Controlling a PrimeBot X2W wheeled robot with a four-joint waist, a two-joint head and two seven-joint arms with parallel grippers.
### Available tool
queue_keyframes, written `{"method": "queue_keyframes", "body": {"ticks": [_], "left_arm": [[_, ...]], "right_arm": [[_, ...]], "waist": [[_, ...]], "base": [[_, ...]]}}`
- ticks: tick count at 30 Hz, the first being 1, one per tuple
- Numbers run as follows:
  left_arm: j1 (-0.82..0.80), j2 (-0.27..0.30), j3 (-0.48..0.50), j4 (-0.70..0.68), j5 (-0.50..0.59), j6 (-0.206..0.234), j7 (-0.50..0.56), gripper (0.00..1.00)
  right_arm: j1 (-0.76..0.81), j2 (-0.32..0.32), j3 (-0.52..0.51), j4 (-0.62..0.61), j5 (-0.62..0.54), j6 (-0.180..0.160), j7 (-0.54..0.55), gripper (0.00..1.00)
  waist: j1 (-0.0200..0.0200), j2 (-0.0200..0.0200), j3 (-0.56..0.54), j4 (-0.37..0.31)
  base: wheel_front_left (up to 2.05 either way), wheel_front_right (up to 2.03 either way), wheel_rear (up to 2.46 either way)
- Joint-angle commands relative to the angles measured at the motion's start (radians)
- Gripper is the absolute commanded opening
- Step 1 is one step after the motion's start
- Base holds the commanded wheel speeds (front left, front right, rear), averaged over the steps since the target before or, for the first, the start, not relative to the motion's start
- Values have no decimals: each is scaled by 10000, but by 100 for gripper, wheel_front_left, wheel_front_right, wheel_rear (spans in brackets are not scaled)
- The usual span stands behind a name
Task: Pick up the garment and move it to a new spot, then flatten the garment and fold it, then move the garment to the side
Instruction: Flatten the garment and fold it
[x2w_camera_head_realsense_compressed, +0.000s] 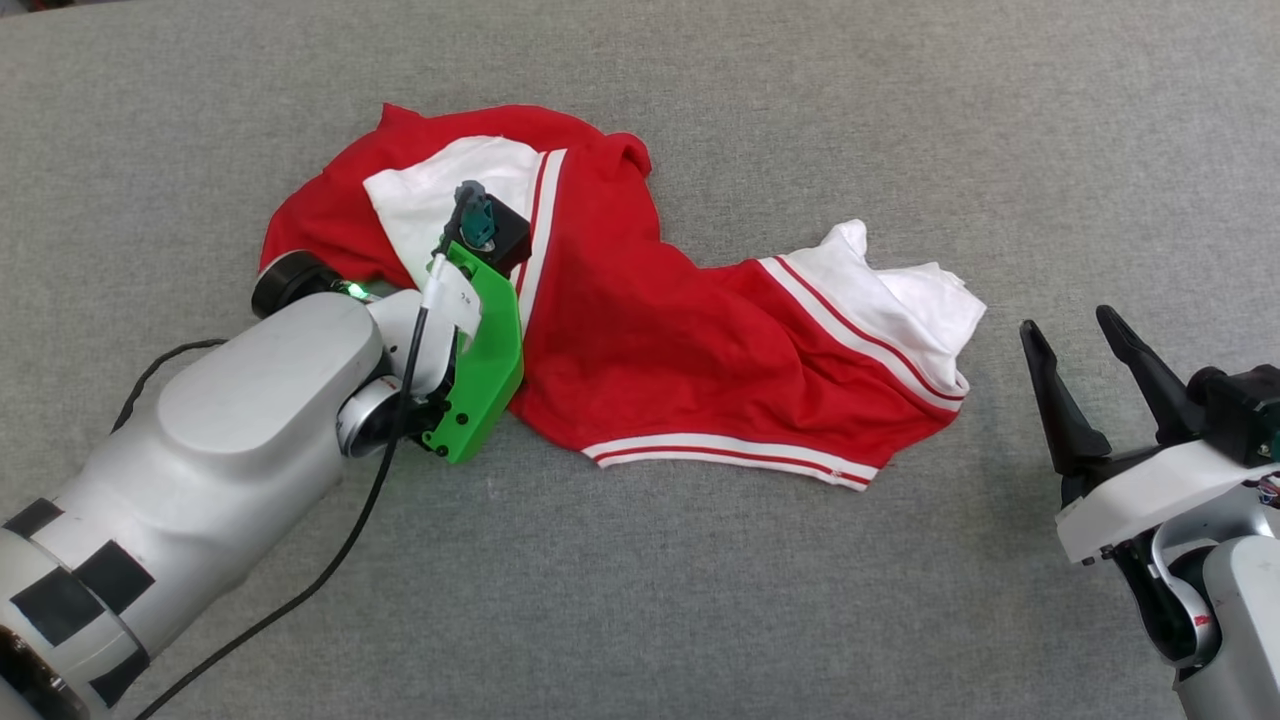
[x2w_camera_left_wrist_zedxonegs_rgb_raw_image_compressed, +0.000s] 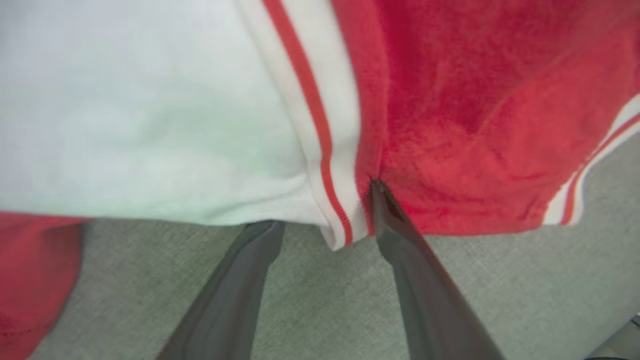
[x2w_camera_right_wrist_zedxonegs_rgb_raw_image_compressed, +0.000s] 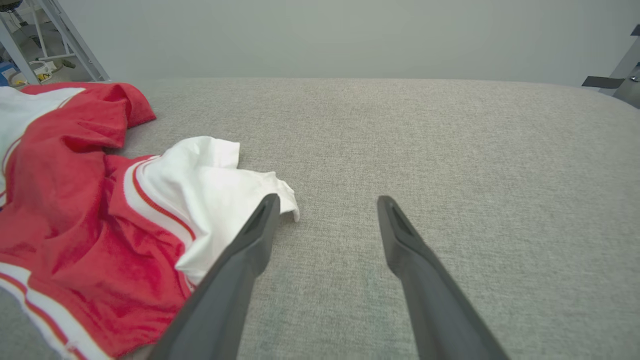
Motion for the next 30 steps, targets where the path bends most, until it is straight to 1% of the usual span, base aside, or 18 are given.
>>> {"method": "queue_keyframes", "body": {"ticks": [1, 5, 9, 11, 14, 17, 23, 27, 30], "left_arm": [[797, -174, -313, 58, 61, -27, -194, 0], [846, 71, -245, -298, 43, -27, -1429, 0], [1093, 646, 82, -962, 114, -1, -2800, 0], [1355, 970, 290, -1459, 104, 174, -3354, 0], [1850, 1497, 489, -2386, 96, 664, -3897, 0], [2443, 2078, 592, -3365, 71, 1295, -4230, 0], [3724, 2860, 715, -4771, -292, 2527, -4690, 0], [4662, 3193, 678, -4952, -612, 3125, -5025, 0], [5290, 3193, 628, -4689, -927, 3331, -5269, 0]], "right_arm": [[-164, 16, 23, 83, -8, -7, -113, 100], [-31, -4, -24, 266, -5, -7, -189, 100], [290, -6, -118, 422, 48, -7, -242, 100], [462, 3, -169, 468, 85, -7, -241, 100], [690, -18, -279, 543, 136, -7, -229, 100], [890, -13, -351, 528, 146, -7, -180, 100], [1197, -21, -531, 463, 112, -7, -80, 100], [1334, -13, -590, 413, 103, -7, 44, 100], [1425, 36, -666, 347, 60, -7, 180, 100]], "waist": [[0, 0, -55, 8], [0, 0, -437, 163], [0, 0, -1017, 419], [0, 0, -1286, 562], [0, 0, -1620, 789], [0, 0, -1840, 985], [0, 0, -2069, 1262], [0, 0, -2086, 1290], [0, 0, -2028, 1266]], "base": [[0, 0, 0], [0, 0, 0], [0, 0, 0], [0, 0, 0], [0, 0, 0], [0, 0, 0], [0, 0, 0], [0, 0, 0], [0, 0, 0]]}}
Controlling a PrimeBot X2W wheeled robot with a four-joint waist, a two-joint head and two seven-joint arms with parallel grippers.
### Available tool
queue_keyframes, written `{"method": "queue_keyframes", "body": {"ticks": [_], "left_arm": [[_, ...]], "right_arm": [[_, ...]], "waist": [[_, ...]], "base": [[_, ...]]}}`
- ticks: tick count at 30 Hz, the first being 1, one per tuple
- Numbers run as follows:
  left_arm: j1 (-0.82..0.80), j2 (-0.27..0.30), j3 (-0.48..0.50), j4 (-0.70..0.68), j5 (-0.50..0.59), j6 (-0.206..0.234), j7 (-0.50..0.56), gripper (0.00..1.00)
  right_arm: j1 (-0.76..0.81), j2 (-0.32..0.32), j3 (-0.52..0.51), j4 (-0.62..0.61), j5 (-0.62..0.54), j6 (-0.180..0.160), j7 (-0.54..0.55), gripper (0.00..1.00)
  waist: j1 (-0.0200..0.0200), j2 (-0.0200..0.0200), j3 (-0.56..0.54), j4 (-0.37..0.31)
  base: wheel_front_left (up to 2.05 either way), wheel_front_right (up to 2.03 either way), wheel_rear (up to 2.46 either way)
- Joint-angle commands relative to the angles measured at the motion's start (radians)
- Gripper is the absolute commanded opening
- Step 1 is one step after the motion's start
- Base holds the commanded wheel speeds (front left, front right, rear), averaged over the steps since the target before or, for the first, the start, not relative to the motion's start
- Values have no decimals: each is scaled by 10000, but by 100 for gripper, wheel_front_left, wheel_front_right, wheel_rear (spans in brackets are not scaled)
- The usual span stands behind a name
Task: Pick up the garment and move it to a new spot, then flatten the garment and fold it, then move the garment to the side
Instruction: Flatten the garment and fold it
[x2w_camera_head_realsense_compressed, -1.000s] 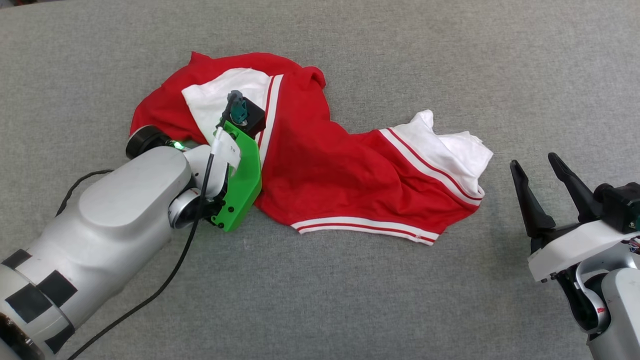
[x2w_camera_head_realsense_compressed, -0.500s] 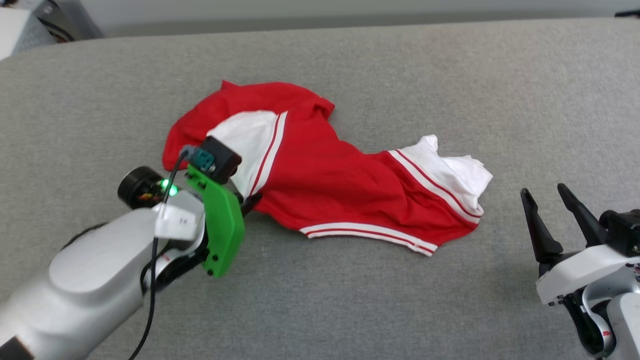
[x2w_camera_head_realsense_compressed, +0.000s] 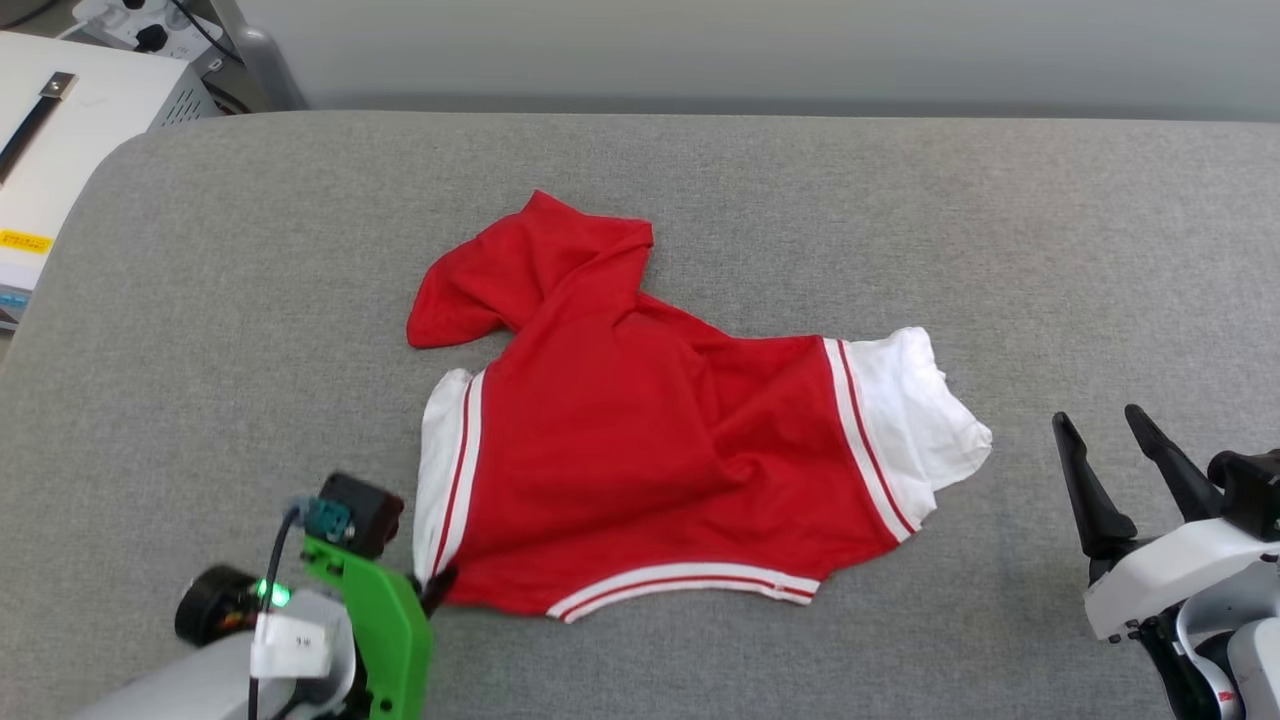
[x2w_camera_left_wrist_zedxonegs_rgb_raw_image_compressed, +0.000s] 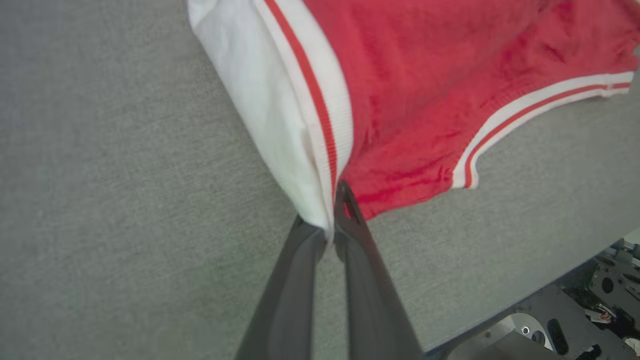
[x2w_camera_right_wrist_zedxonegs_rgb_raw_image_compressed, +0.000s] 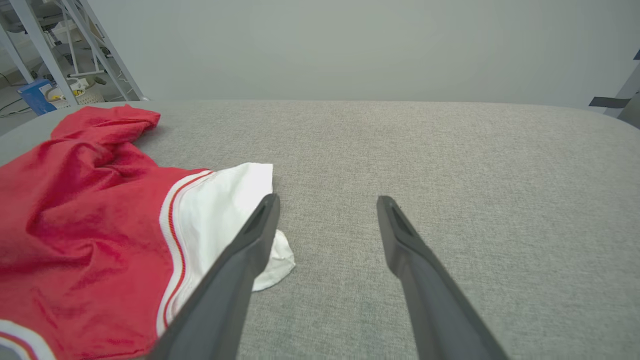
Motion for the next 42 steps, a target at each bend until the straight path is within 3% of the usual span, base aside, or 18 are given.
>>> {"method": "queue_keyframes", "body": {"ticks": [1, 8, 9, 10, 14, 18, 23, 27, 32, 35, 37, 42], "left_arm": [[310, -15, -30, 213, -180, 81, -79, 0], [937, -490, -154, 1590, -447, 59, -414, 0], [967, -600, -118, 1781, -470, 10, -557, 45], [967, -680, -94, 1909, -413, 12, -718, 100], [1024, -972, 232, 2119, -190, 293, -1782, 100], [1228, -1040, 645, 1839, 188, 1049, -3109, 100], [1485, -1057, 1054, 1233, 609, 1878, -3819, 100], [1702, -1160, 1690, 646, 1151, 2556, -4037, 100], [2150, -1578, 3046, 33, 2599, 3206, -4069, 100], [2701, -2127, 4141, -292, 3783, 3385, -4071, 100], [2934, -2426, 4602, -386, 4362, 3368, -4072, 100], [3312, -3276, 5699, -471, 5558, 3050, -4072, 100]], "right_arm": [[171, -6, -53, -31, -28, -7, 70, 100], [211, -123, -124, -15, 6, -7, 306, 100], [203, -149, -143, -5, 19, -7, 319, 100], [191, -182, -142, -5, 18, -7, 316, 100], [131, -342, -139, -95, -47, -7, 297, 100], [-50, -648, -129, -418, -162, -7, 442, 100], [-592, -1275, -15, -901, -251, -7, 875, 100], [-1136, -1937, 639, -1325, -120, -7, 1955, 100], [-1888, -3247, 2250, -1492, 985, -7, 4377, 100], [-2442, -4157, 3577, -1771, 2161, -7, 6402, 100], [-2742, -4456, 4010, -1840, 2525, -7, 7165, 100], [-3469, -4625, 4842, -1682, 3026, -7, 8214, 100]], "waist": [[0, 0, 57, -28], [0, 0, 106, -51], [0, 0, 67, -30], [0, 0, 24, -8], [0, 0, -308, 108], [0, 0, -634, 249], [0, 0, -790, 440], [0, 0, -794, 573], [0, 0, -623, 756], [0, 0, -387, 887], [0, 0, -214, 960], [0, 0, 249, 1184]], "base": [[0, 0, 0], [0, 0, 0], [0, 0, 0], [0, 0, 0], [0, 0, 0], [0, 0, 0], [0, 0, 0], [0, 0, 0], [0, 0, 0], [0, 0, 0], [0, 0, 0], [0, 0, 0]]}}
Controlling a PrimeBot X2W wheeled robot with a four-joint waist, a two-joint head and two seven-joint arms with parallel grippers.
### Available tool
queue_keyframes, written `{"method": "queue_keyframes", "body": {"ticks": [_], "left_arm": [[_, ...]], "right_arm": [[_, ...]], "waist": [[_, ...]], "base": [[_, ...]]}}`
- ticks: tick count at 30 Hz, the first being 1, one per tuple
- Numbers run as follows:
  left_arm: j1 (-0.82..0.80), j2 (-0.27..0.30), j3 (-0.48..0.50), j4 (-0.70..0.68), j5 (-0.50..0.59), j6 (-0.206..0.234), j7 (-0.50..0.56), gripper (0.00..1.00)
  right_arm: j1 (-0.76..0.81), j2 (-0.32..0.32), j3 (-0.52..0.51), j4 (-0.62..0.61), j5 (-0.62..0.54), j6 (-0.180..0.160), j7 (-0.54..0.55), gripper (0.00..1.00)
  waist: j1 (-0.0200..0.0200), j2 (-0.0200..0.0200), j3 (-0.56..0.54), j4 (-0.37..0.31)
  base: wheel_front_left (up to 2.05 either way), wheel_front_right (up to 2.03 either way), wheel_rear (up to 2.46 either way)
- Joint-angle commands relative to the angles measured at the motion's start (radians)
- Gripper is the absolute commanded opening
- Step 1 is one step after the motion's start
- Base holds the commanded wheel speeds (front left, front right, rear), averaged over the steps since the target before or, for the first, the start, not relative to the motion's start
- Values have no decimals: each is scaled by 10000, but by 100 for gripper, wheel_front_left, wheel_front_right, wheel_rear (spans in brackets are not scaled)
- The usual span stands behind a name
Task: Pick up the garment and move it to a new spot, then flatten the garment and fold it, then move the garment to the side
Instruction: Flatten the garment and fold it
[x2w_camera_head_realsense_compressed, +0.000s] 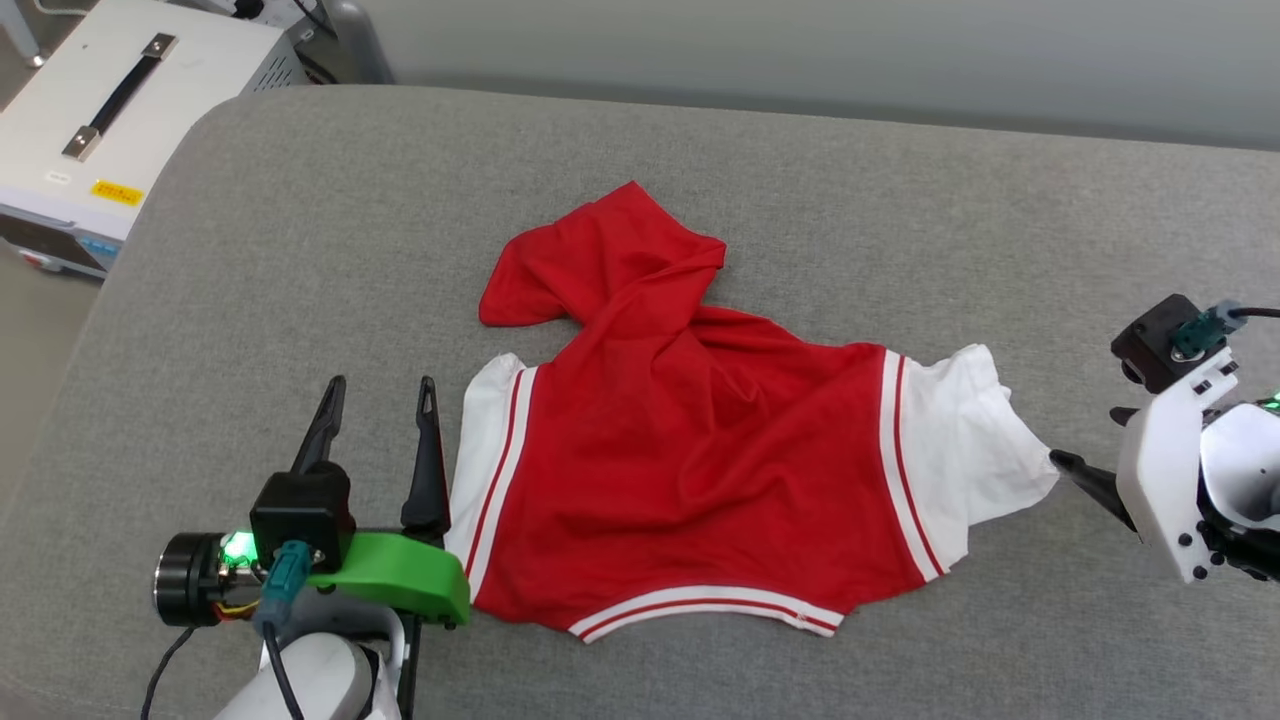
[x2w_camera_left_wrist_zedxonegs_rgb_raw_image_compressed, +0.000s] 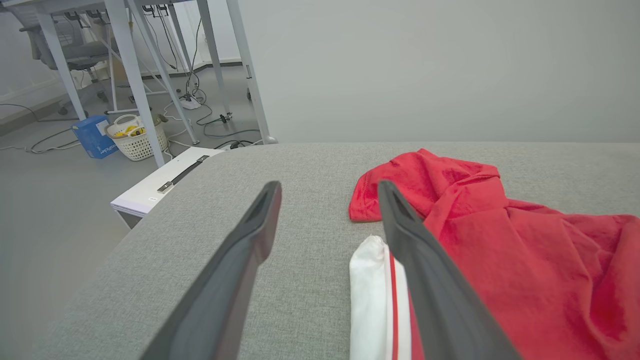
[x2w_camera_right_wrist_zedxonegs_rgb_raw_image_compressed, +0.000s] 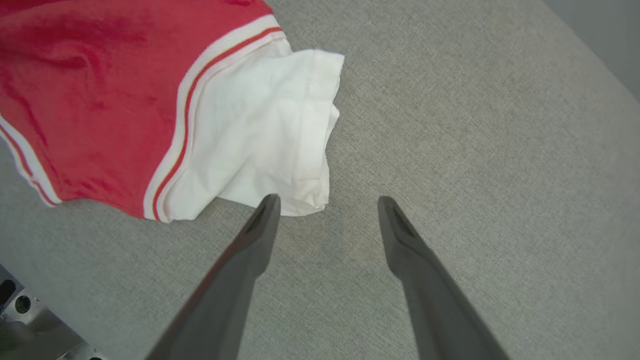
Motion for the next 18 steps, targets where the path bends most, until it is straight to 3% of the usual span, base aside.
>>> {"method": "queue_keyframes", "body": {"ticks": [1, 8, 15, 16, 17, 18], "left_arm": [[209, -217, 244, 9, 361, -150, -57, 100], [368, -1187, 1370, 397, 1393, -995, -58, 100], [413, -1911, 2269, 936, 2121, -1844, -58, 100], [453, -1975, 2384, 996, 2200, -1923, -58, 100], [506, -2055, 2513, 1076, 2290, -2026, -58, 100], [558, -2124, 2629, 1148, 2379, -2135, -58, 100]], "right_arm": [[-334, -15, 239, 160, -22, -7, 111, 100], [-1085, 437, 1441, 1748, 284, -7, 22, 100], [-1223, 828, 2658, 2985, 764, -7, -1072, 100], [-1281, 838, 2769, 3025, 793, -7, -1327, 22], [-1343, 824, 2880, 3093, 849, -7, -1630, 0], [-1401, 785, 2974, 3120, 924, -7, -1916, 0]], "waist": [[0, 0, 384, 238], [0, 0, 1053, 421], [0, 0, 1217, 355], [0, 0, 1180, 303], [0, 0, 1110, 247], [0, 0, 1035, 193]], "base": [[0, 0, 0], [0, 0, 0], [0, 0, 0], [0, 0, 0], [0, 0, 0], [0, 0, 0]]}}
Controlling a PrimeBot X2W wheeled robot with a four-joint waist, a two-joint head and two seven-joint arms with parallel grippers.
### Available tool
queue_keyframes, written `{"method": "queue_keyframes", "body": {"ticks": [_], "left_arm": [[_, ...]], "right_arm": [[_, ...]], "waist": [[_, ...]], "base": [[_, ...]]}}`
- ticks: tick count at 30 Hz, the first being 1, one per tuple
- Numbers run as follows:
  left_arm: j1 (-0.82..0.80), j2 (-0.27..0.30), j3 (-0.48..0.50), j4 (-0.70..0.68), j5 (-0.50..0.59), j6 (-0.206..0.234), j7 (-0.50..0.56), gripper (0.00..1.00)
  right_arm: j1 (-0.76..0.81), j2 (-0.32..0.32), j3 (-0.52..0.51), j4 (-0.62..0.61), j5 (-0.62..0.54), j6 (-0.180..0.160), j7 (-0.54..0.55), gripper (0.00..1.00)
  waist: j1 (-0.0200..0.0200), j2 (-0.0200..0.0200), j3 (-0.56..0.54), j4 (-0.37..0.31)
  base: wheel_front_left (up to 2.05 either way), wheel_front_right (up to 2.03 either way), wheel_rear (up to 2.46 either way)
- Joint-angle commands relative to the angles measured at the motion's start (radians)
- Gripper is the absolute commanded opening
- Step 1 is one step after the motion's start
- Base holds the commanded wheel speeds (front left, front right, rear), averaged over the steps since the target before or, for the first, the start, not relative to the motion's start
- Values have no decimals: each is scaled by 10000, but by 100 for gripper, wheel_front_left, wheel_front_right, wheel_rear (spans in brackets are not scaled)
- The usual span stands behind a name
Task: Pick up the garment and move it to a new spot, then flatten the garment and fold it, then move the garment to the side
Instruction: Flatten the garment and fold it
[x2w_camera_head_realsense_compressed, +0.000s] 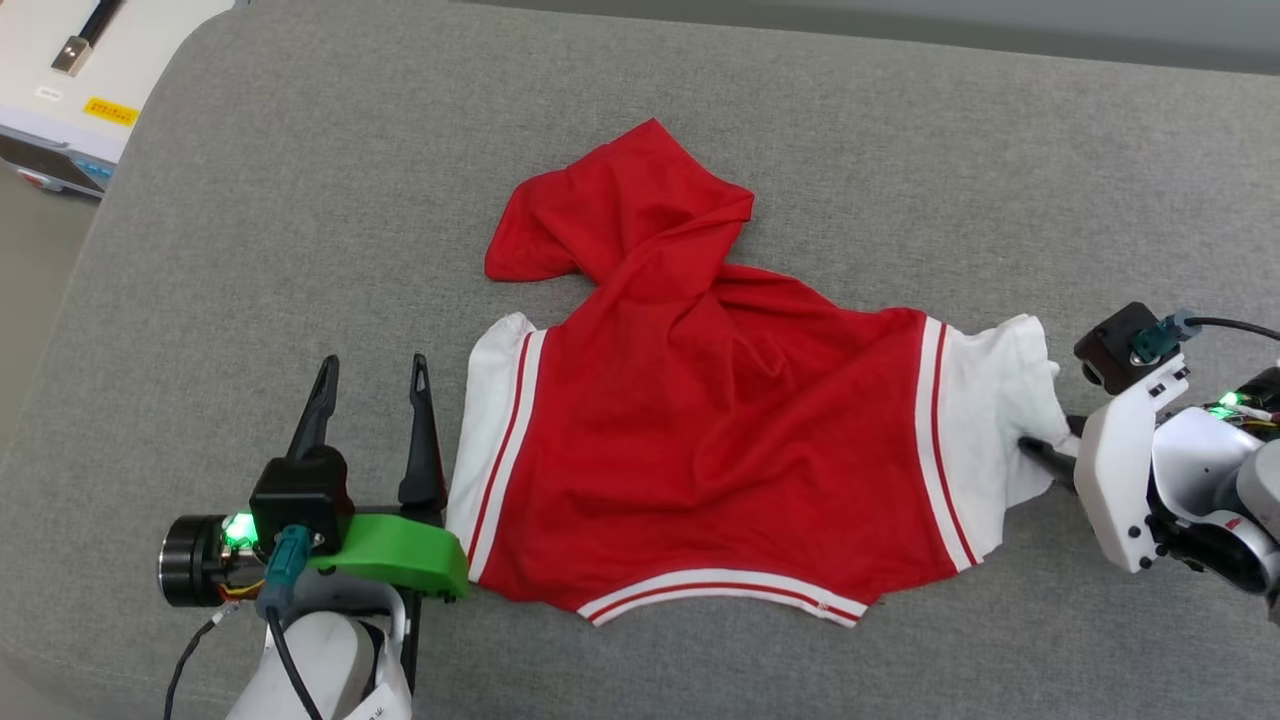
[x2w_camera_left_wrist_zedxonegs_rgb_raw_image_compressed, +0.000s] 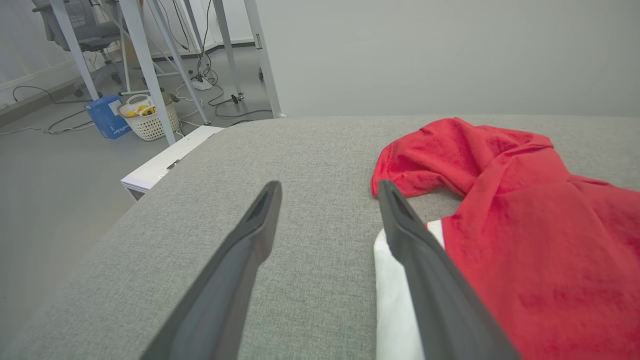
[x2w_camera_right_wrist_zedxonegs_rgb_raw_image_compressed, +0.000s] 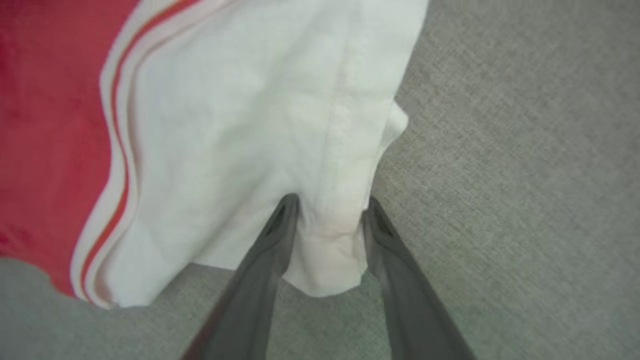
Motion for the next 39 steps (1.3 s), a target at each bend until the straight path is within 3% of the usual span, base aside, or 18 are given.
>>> {"method": "queue_keyframes", "body": {"ticks": [1, 8, 16, 22, 27, 37, 38, 39], "left_arm": [[231, -110, 139, 91, 135, -126, -58, 100], [663, -420, 791, 482, 558, -632, -58, 100], [1109, -723, 1267, 587, 957, -1047, -58, 100], [995, -967, 1449, 705, 1230, -1354, -59, 100], [814, -1155, 1530, 827, 1447, -1616, -59, 100], [387, -1356, 1762, 1139, 1776, -2089, -59, 100], [328, -1352, 1778, 1193, 1806, -2155, -59, 100], [285, -1336, 1808, 1226, 1826, -2201, -59, 100]], "right_arm": [[115, 241, 344, 159, 163, -6, -271, 0], [340, -584, -170, -660, 939, -6, -1735, 0], [1688, -1986, -1905, -1517, 1779, -6, -1915, 0], [2641, -2364, -3233, -927, 2315, -6, -1739, 0], [3071, -2219, -3890, 457, 2291, -6, -1565, 0], [2590, -636, -3870, 2807, 1697, -6, -1726, 0], [2523, -520, -3896, 2940, 1654, -6, -1939, 27], [2476, -430, -3920, 3024, 1630, -6, -2132, 95]], "waist": [[0, 0, -248, -203], [0, 0, -947, -639], [0, 0, -1247, -1097], [0, 0, -1041, -1135], [0, 0, -754, -967], [0, 0, -301, -719], [0, 0, -328, -721], [0, 0, -375, -739]], "base": [[0, 0, 0], [0, 0, 0], [0, 0, 0], [0, 0, 0], [0, 0, 0], [0, 0, 0], [0, 0, 0], [0, 0, 0]]}}
